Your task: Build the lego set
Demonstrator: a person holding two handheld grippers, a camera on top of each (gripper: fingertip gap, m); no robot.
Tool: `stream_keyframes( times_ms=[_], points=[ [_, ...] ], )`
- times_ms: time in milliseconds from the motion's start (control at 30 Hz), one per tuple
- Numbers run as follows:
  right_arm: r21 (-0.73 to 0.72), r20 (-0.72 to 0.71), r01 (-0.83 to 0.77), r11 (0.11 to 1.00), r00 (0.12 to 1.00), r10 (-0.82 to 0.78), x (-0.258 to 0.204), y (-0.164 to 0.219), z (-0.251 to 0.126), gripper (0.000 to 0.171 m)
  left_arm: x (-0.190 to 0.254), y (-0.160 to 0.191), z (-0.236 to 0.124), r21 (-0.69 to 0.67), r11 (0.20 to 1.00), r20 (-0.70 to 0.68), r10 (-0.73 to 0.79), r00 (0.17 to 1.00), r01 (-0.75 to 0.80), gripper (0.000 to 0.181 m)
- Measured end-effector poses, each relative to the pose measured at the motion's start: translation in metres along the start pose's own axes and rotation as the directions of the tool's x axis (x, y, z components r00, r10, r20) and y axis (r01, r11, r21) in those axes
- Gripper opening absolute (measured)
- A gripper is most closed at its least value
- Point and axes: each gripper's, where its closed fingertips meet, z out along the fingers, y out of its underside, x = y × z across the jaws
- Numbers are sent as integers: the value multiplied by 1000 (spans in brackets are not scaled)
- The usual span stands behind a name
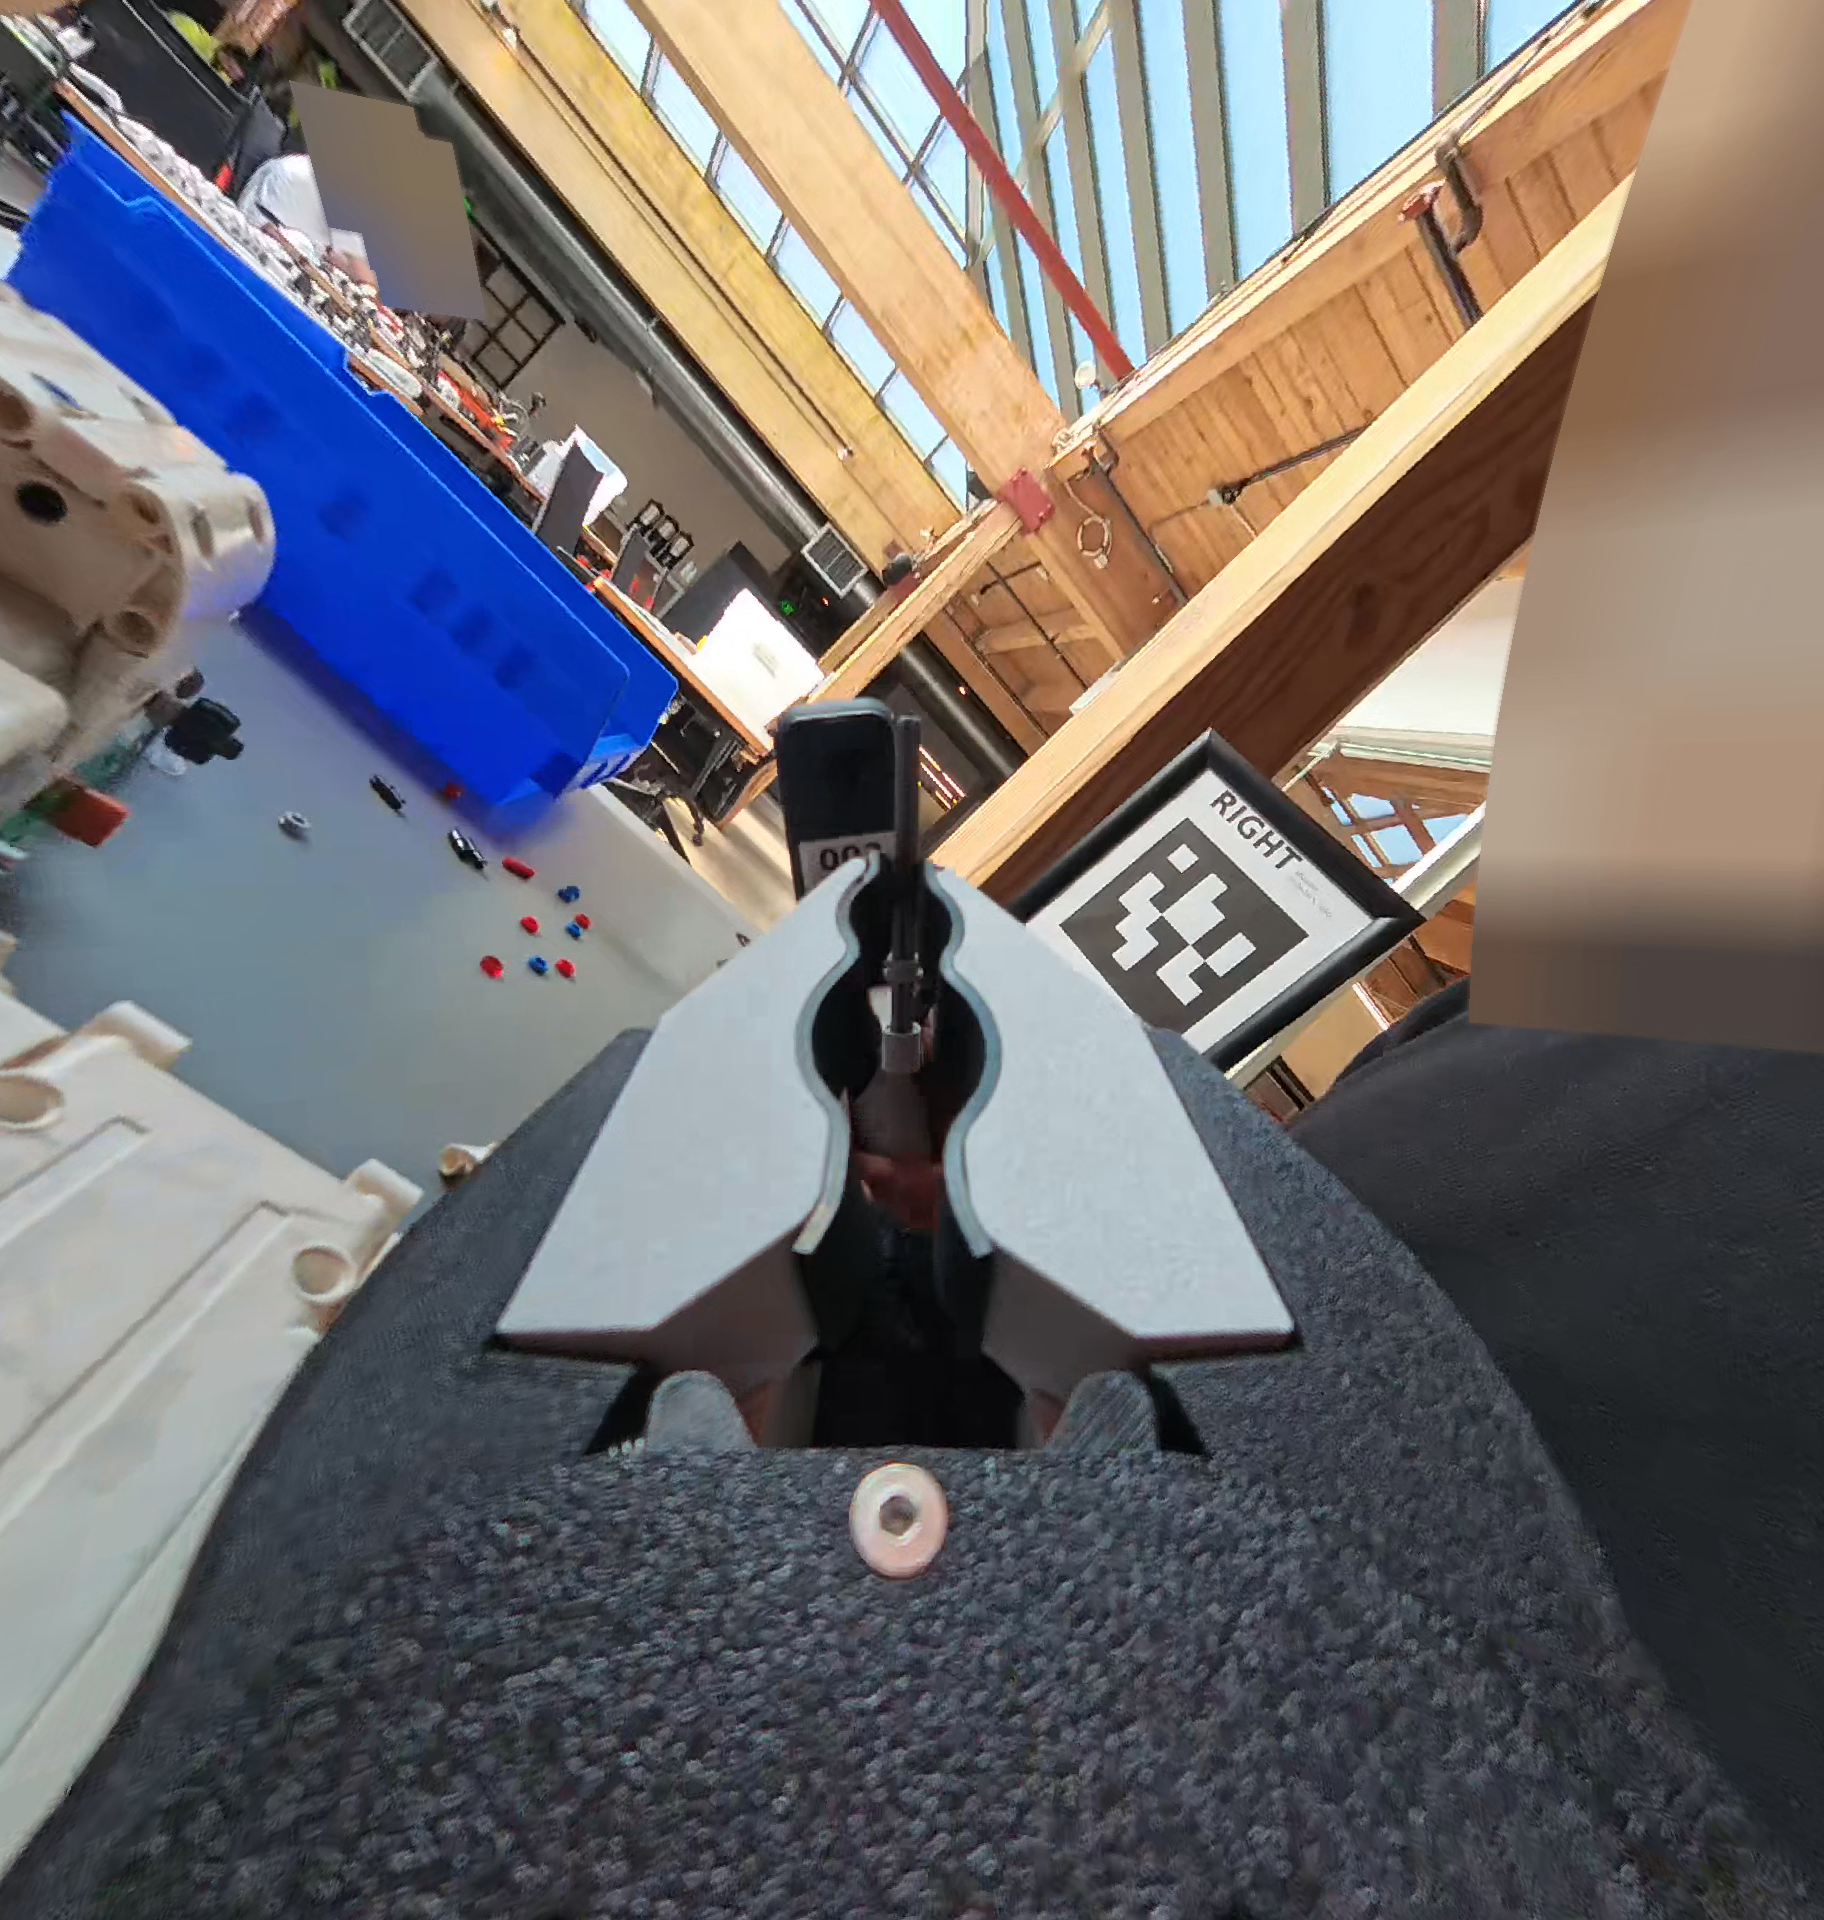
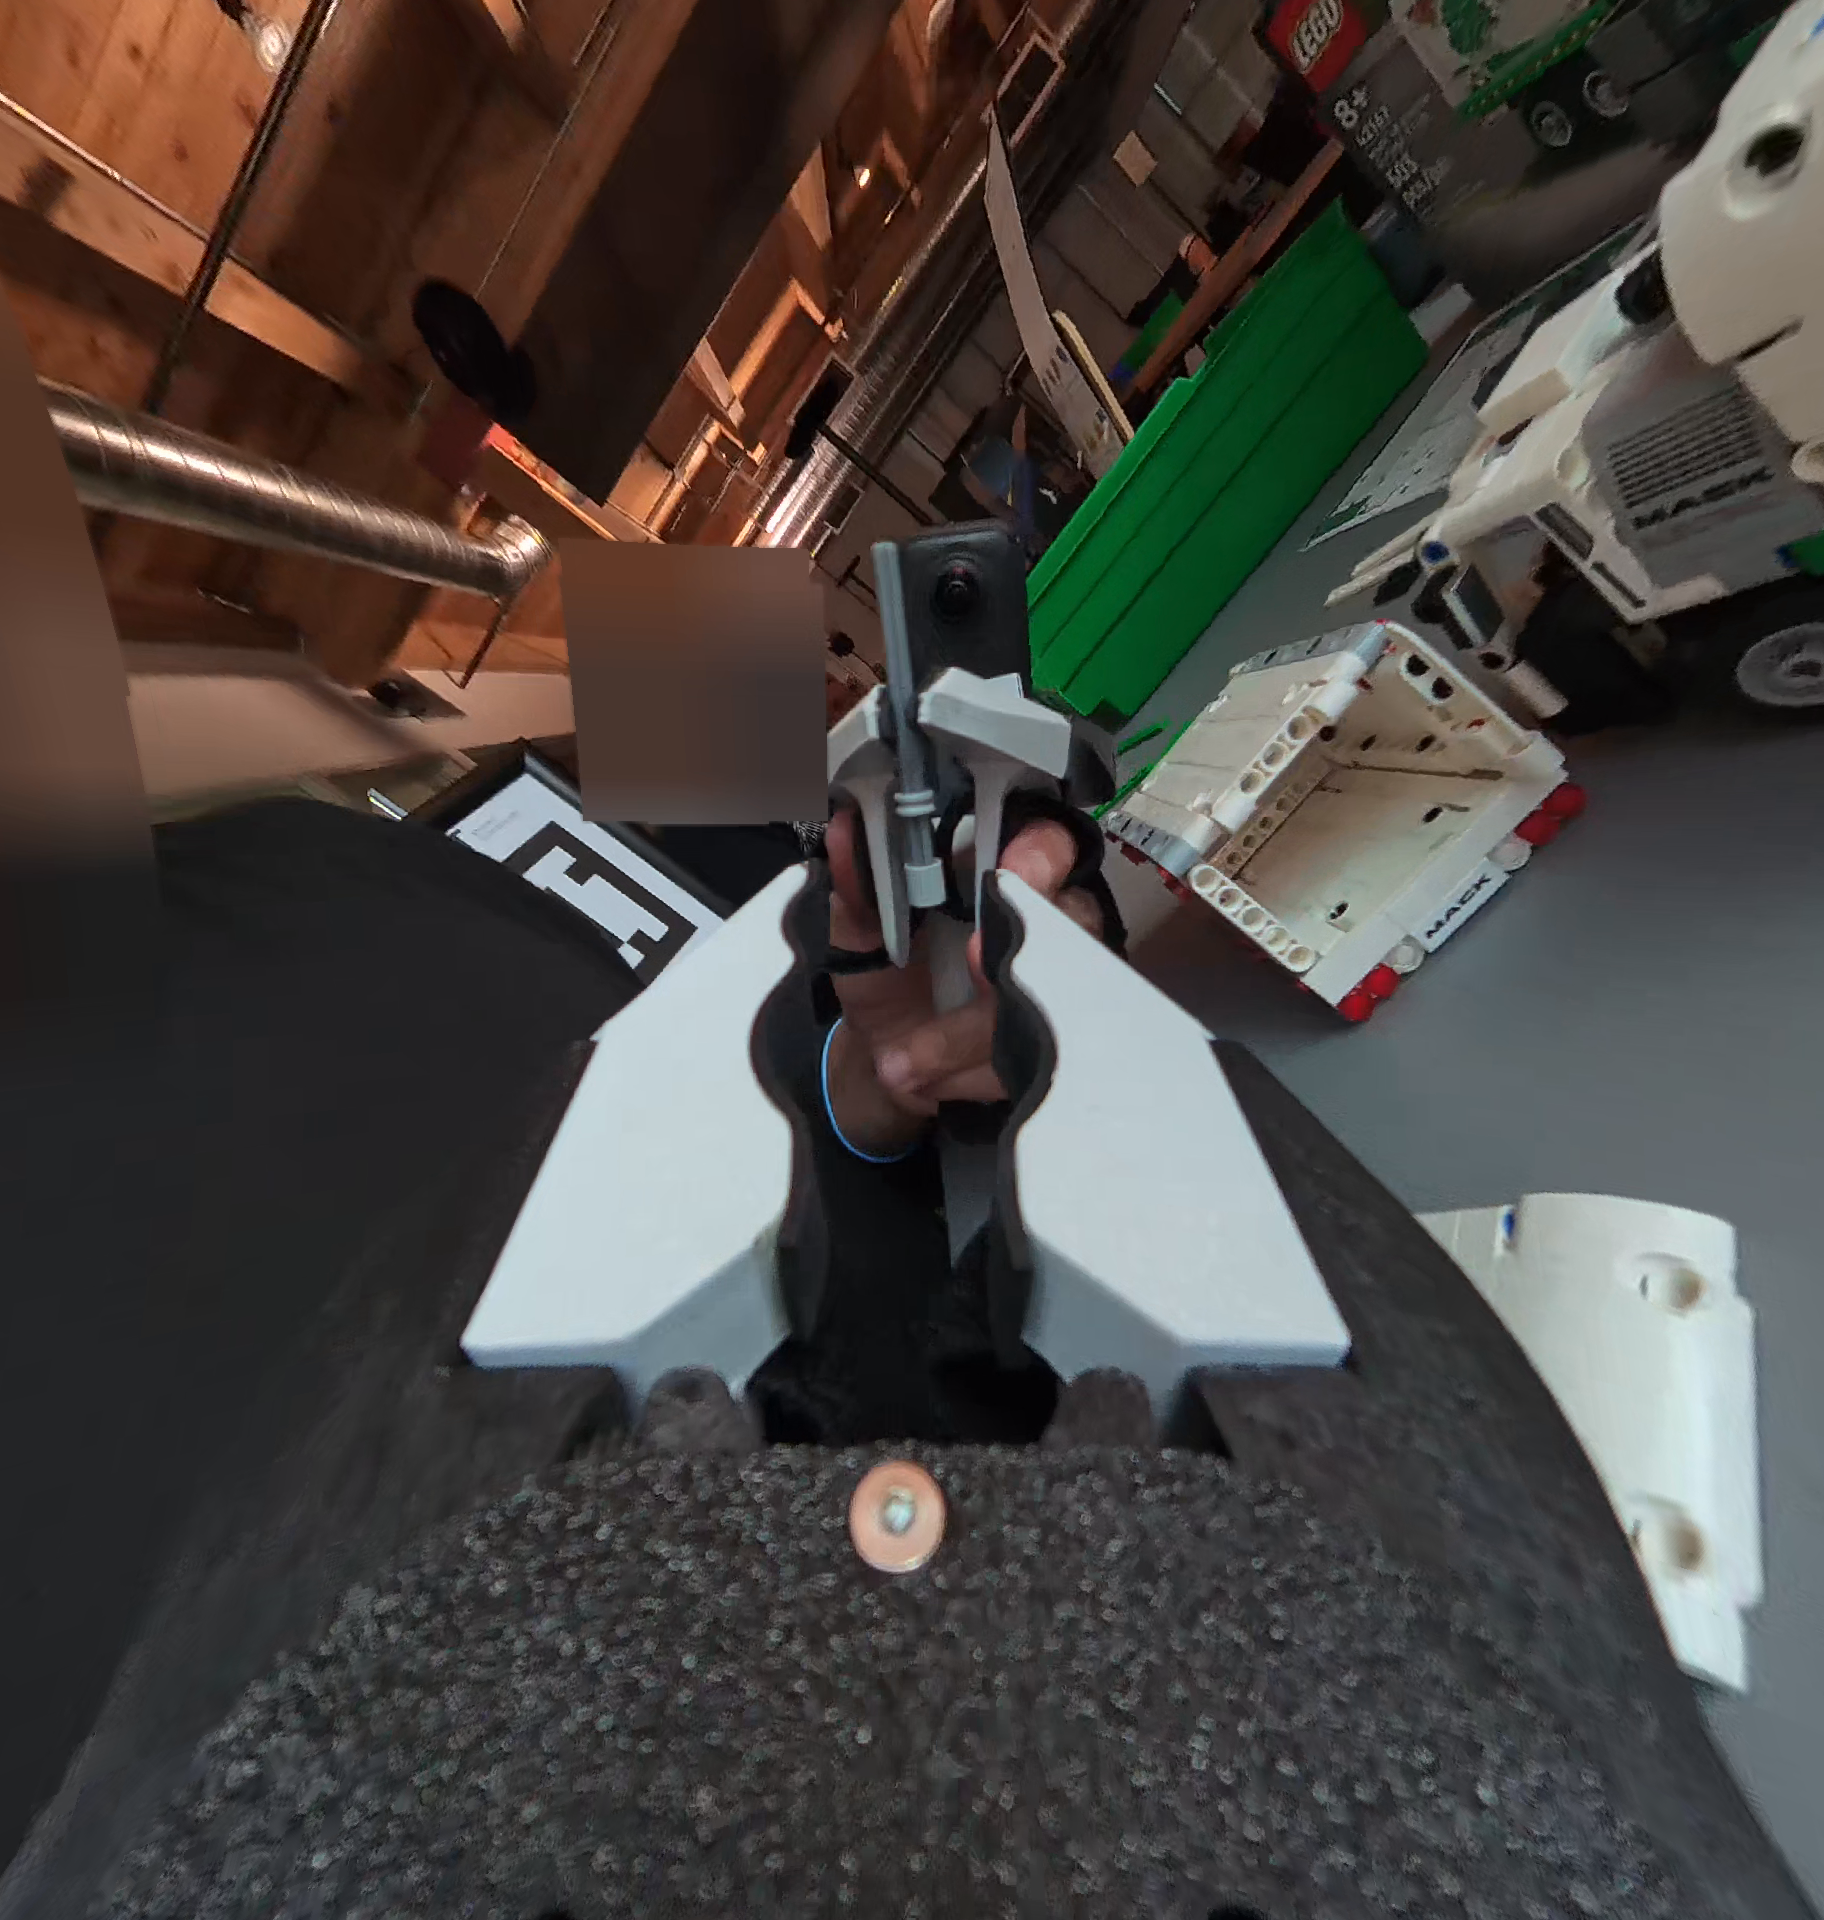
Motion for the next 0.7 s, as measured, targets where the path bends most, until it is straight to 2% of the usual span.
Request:
stream_keyframes(
  times_ms=[100,167,433,700],
  points=[
    [42,4,-5,999,1000,5,4,-2,7,20,2,-2,2,41,999,-6,18,1000,-18,1],
    [100,24,-5,995,1000,3,0,-11,5,11,0,4,4,10,999,21,45,999,-45,1],
    [7,-64,54,999,997,-54,11,-3,8,4,-9,10,2,-14,996,81,92,992,-91,0],
    [-38,-92,3,999,996,-6,14,9,1,5,-12,17,0,-43,991,84,133,988,-129,0]
  ],
)
